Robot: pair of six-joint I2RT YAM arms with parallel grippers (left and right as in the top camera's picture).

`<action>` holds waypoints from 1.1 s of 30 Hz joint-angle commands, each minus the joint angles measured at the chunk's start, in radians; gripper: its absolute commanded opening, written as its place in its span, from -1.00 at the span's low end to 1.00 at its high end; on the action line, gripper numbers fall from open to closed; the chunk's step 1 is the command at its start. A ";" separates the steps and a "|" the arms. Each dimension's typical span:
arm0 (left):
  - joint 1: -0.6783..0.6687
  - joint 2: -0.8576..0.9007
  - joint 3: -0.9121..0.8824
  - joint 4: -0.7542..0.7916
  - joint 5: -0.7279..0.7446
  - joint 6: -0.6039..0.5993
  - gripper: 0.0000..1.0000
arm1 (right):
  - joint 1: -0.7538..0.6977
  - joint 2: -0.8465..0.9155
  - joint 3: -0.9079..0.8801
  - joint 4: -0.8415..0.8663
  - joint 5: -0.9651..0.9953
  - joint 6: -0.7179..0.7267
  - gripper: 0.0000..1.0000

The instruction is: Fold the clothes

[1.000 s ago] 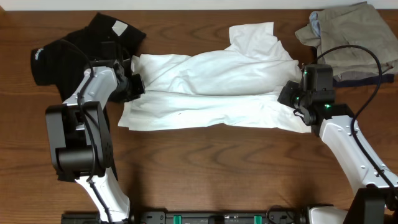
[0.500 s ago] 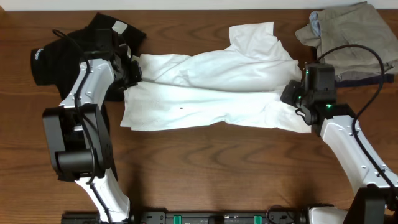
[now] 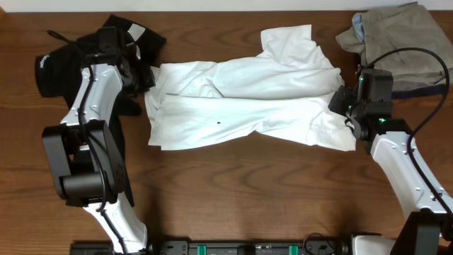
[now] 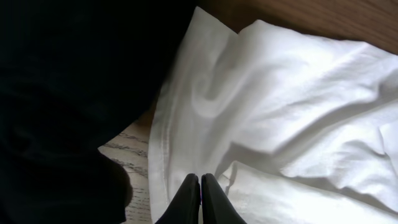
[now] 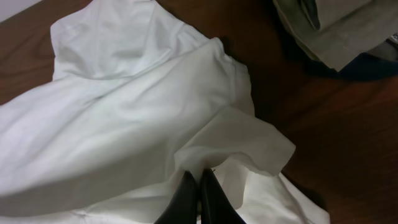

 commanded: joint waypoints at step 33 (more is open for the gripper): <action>-0.109 -0.005 0.023 -0.054 0.017 0.176 -0.33 | 0.042 0.177 0.014 0.116 -0.140 -0.032 -0.86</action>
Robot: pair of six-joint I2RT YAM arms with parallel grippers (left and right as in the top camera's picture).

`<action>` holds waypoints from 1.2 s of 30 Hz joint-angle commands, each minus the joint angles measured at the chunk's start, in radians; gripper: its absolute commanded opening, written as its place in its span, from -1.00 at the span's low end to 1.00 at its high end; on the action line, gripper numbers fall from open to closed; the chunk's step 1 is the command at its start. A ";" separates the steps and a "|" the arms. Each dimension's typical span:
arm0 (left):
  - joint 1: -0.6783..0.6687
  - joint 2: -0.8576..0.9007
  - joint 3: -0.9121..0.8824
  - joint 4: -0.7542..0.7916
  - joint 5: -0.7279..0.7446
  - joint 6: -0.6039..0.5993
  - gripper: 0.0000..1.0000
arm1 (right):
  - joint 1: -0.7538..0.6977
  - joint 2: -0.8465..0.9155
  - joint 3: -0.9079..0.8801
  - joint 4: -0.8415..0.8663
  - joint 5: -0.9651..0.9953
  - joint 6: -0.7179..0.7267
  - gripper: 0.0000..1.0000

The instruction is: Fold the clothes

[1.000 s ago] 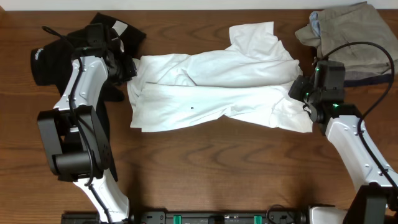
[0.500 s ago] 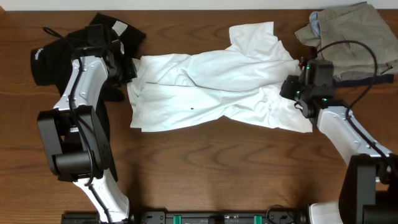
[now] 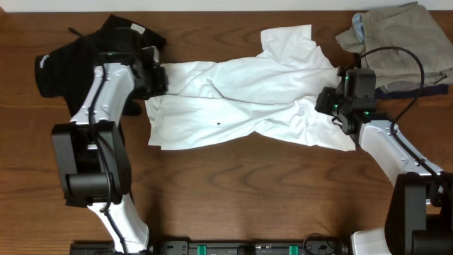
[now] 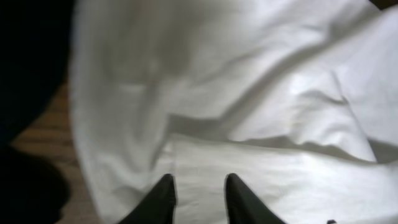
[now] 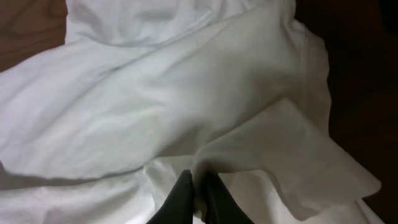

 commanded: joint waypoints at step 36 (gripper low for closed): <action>-0.033 0.143 0.013 0.028 -0.067 0.254 -0.08 | 0.007 0.006 0.014 -0.030 -0.007 -0.020 -0.88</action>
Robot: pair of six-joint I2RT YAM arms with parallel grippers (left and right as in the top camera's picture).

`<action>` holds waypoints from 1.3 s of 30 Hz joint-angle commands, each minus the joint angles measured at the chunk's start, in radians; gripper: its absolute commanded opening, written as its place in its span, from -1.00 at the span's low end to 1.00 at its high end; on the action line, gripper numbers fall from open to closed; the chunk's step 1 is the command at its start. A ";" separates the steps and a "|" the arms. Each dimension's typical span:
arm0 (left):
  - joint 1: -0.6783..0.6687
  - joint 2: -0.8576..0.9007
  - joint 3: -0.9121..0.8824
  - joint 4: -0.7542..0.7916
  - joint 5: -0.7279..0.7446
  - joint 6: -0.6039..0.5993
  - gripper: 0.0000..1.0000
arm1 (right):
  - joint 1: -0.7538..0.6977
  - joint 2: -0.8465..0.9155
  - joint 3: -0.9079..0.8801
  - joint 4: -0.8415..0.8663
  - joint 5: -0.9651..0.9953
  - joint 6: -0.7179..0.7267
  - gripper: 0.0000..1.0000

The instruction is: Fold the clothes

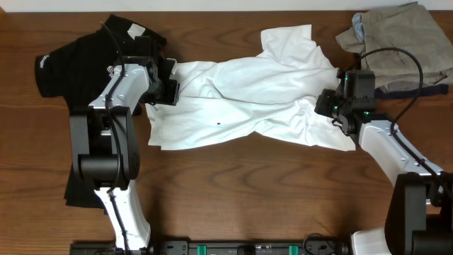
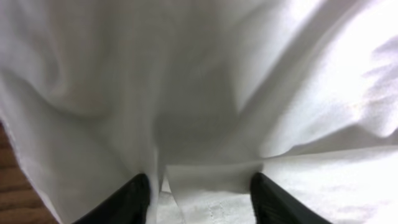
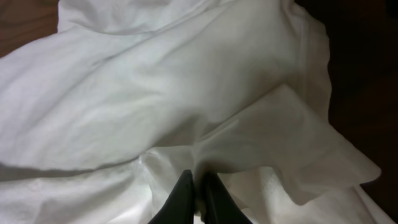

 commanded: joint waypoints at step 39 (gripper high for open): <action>0.004 -0.050 0.043 -0.099 -0.087 -0.082 -0.88 | -0.006 -0.013 0.031 -0.021 -0.019 -0.017 -0.97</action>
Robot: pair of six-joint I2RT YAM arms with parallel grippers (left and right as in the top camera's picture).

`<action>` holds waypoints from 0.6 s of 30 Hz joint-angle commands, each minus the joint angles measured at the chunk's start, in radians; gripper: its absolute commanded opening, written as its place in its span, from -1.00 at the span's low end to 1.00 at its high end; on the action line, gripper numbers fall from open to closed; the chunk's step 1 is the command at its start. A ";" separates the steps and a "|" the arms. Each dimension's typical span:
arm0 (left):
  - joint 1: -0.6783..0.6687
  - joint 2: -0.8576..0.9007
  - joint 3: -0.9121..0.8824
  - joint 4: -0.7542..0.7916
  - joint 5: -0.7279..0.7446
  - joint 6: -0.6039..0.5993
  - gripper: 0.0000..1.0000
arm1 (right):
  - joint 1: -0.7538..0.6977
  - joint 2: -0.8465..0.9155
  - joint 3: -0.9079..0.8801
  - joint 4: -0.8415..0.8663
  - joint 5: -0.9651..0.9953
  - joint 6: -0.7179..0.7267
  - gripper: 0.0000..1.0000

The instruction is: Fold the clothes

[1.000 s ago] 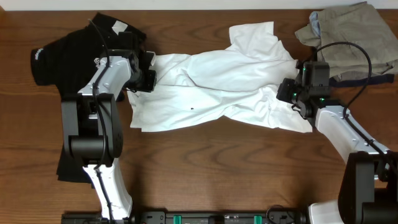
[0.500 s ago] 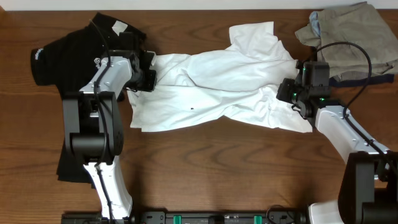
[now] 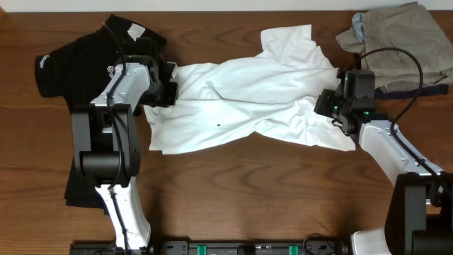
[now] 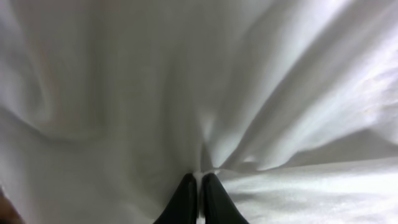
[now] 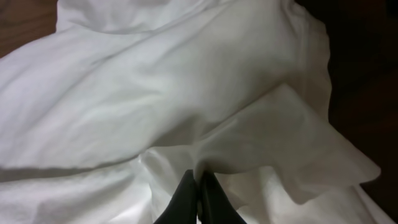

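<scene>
A white shirt (image 3: 248, 99) lies crumpled across the middle of the wooden table (image 3: 248, 191). My left gripper (image 3: 168, 92) is at the shirt's upper left edge, shut on a fold of the white cloth (image 4: 200, 169). At the shirt's right side my right gripper (image 3: 327, 105) is shut on a fold of the same white cloth (image 5: 199, 167). In both wrist views the dark fingers (image 4: 189, 196) pinch the fabric tight between them.
A black garment (image 3: 71, 60) lies at the far left under the left arm. A pile of beige and grey clothes (image 3: 396, 39) sits at the back right corner, close behind the right arm.
My left gripper was open over the shirt's left fold and is now shut on it. The right gripper has closed tighter on its fold and stays in place.
Both grippers were shut at the shirt's ends, the left near the black garment. Then the left stood open over the shirt's left part and the right had moved inward onto a fold. The left was then wider open, and now pinches the cloth.
</scene>
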 commanded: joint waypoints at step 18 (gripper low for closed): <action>0.004 -0.378 0.023 -0.332 -0.154 -0.282 -0.88 | -0.010 -0.274 0.146 -0.443 -0.024 -0.011 -0.97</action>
